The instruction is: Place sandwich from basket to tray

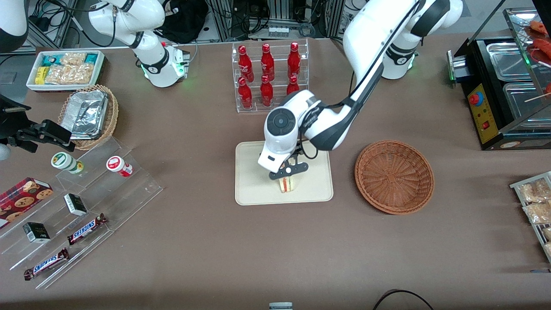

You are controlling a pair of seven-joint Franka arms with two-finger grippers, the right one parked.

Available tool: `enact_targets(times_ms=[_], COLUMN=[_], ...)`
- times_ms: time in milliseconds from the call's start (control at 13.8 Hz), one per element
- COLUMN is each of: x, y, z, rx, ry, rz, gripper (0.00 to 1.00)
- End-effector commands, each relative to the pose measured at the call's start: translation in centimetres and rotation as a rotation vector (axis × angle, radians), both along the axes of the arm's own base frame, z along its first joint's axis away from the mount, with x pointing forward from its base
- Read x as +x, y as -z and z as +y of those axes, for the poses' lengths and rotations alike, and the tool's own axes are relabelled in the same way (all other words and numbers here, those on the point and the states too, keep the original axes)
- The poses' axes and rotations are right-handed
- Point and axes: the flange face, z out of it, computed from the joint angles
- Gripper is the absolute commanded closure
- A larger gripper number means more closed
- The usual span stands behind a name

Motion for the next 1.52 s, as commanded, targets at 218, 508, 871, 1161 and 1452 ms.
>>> enact_targets(times_ms=[218,508,871,1161,1452], x=[0.7,2.7,5.6,7.1,6.8], y=[-6.6,-6.0,-8.3,-10.3,-13.5], z=[4.8,8.6,18.8,27.0,33.4], rx=[0.080,0.123,0.113,0.102,0.090], ry=[-0.042,-0.061,-0.012,0.018,0.061], rz=[0.019,0.059,0.072,0.082,0.109], gripper=[0.00,0.00,0.00,0.00,0.00])
